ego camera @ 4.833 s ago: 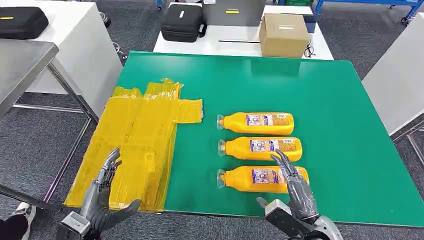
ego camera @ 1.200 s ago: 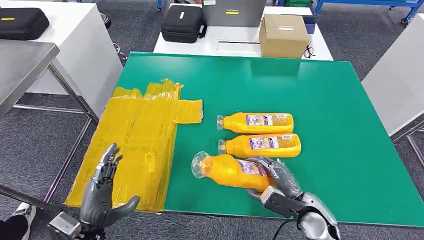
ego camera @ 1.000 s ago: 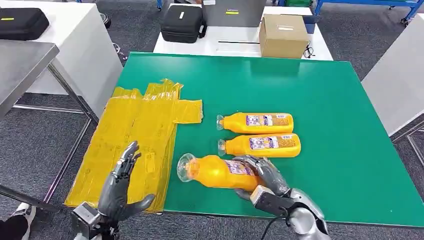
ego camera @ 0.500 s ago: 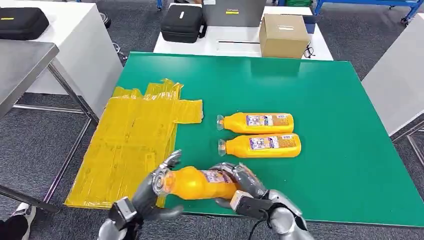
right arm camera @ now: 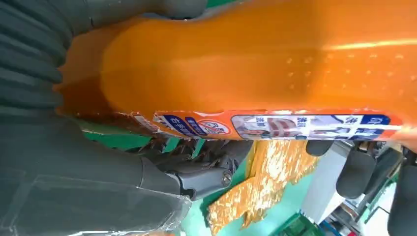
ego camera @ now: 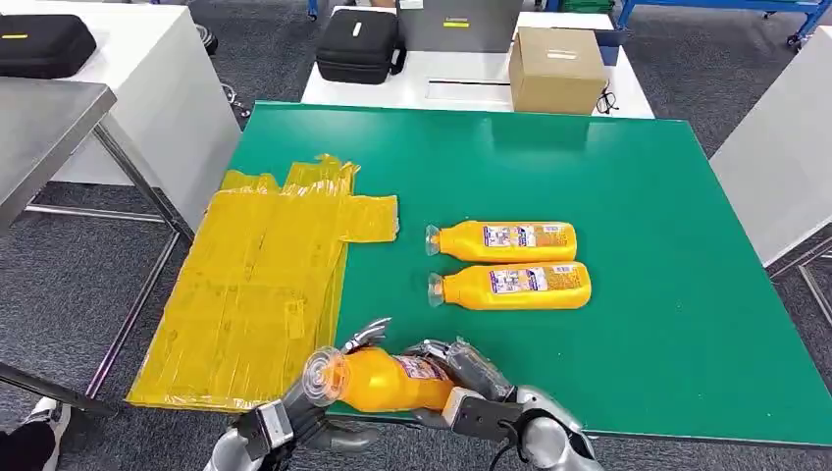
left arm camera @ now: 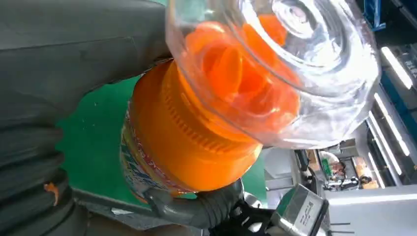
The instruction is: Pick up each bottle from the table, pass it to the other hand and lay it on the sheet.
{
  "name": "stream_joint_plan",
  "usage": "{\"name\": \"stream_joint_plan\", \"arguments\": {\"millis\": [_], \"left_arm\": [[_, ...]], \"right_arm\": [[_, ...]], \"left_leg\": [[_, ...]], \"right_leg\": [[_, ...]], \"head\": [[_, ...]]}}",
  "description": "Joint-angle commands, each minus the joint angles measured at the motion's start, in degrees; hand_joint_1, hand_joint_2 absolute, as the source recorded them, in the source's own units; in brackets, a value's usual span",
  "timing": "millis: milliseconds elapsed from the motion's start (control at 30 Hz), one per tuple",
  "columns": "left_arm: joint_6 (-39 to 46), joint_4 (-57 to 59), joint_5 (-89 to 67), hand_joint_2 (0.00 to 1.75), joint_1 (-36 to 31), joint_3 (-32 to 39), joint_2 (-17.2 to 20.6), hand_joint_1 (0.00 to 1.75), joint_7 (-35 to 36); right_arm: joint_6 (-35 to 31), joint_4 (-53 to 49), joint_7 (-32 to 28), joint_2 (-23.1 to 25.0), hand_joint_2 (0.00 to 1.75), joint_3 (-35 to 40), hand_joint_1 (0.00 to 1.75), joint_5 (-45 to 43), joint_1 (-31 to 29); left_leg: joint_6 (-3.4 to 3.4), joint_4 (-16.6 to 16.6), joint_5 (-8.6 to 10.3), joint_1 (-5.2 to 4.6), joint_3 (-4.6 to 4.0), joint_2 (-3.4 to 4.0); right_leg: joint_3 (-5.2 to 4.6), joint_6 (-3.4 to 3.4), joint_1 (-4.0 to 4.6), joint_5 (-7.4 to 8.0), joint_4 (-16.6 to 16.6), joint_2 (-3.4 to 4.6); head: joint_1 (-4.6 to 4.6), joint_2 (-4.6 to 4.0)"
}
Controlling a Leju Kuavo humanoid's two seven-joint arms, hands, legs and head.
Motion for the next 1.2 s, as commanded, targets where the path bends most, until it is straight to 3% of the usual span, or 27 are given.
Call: {"name": "stream_joint_plan", "arguments": {"millis": [33,67,100,133,167,267,767,800,833,1000,1200], "left_arm": [[0.1,3.4,-0.7,1.75,-1.8,-4.6,2.2,0.00,-1.0],[0.1,3.0,-0.7,1.75,-1.7,-4.6,2.3,0.00,-1.0],[0.1,2.9,-0.7,1.75,-1.7,-4.6,2.3,0.61,-1.0],[0.6,2.7,-0.9,1.75,-1.7,-4.6,2.3,1.54,-0.9],[0.7,2.6,-0.9,1.75,-1.7,-4.7,2.2,1.68,-0.9],[0.7,2.5,-0.8,1.75,-1.8,-4.9,2.1,1.75,-0.9],[1.9,1.6,0.1,1.75,-2.0,-4.0,1.6,1.73,-0.6],[2.2,1.3,0.2,1.75,-1.9,-3.8,1.6,1.75,-0.6],[2.9,0.8,0.3,1.75,-1.7,-3.2,1.5,1.73,-0.6],[10.1,-9.2,-2.0,1.75,1.9,2.0,2.0,1.75,0.0],[9.6,-10.5,-1.8,1.75,2.3,2.3,2.1,1.75,0.7]], "right_arm": [[-0.2,5.2,0.7,-0.4,1.75,3.8,1.73,0.1,-2.3],[-0.1,4.8,0.8,-0.5,1.75,4.3,1.69,0.2,-2.2],[0.1,4.7,0.9,-0.5,1.75,4.4,1.71,0.2,-2.1],[0.3,4.6,0.9,-0.6,1.75,5.0,1.73,0.4,-2.2],[0.5,4.7,0.9,-0.6,1.75,5.5,1.75,0.5,-2.2],[1.3,4.1,0.3,-0.9,1.75,7.2,1.75,0.6,-2.2],[1.3,1.9,-0.2,-2.1,1.75,10.6,1.75,1.1,-3.3],[1.1,1.5,-0.2,-2.2,1.75,10.6,1.45,1.1,-3.2],[1.0,1.2,-0.2,-2.2,1.75,10.5,0.00,1.0,-3.0],[-0.8,-3.5,1.0,-3.4,1.75,7.5,0.00,0.0,0.4],[-0.7,-4.1,1.0,-3.4,1.75,7.2,0.00,-0.1,0.7]], "left_leg": [[-0.05,-0.1,-0.04,0.02,0.15,0.04],[-0.09,-0.1,-0.10,0.04,0.30,0.07],[-0.07,0.0,-0.07,0.03,0.20,0.08],[-0.06,0.0,-0.06,0.02,0.16,0.08],[-0.09,0.0,-0.11,0.04,0.24,0.10],[-0.09,0.0,-0.09,0.04,0.26,0.09],[-0.09,0.0,-0.10,0.05,0.29,0.10],[-0.08,0.0,-0.08,0.03,0.25,0.09],[-0.06,0.0,-0.05,0.03,0.18,0.07],[-0.09,0.0,-0.11,0.06,0.23,0.10],[-0.08,0.0,-0.09,0.03,0.20,0.04]], "right_leg": [[0.14,-0.06,0.02,-0.02,-0.1,0.05],[0.28,-0.10,0.04,-0.07,-0.1,0.09],[0.19,-0.07,0.03,-0.04,-0.1,0.09],[0.14,-0.06,0.02,-0.03,0.0,0.09],[0.22,-0.09,0.04,-0.06,0.0,0.12],[0.24,-0.10,0.04,-0.06,-0.1,0.11],[0.26,-0.10,0.06,-0.06,0.0,0.12],[0.21,-0.08,0.04,-0.05,0.0,0.10],[0.15,-0.06,0.04,-0.02,0.0,0.08],[0.21,-0.10,0.07,-0.07,0.0,0.11],[0.15,-0.08,0.03,-0.08,0.0,0.05]], "head": [[-0.02,0.00],[0.00,0.00],[0.00,0.00],[-0.02,0.00],[-0.02,0.00],[0.00,0.00],[-0.02,0.00],[-0.02,0.00],[0.00,0.00],[-0.02,0.00],[-0.02,0.00]]}}
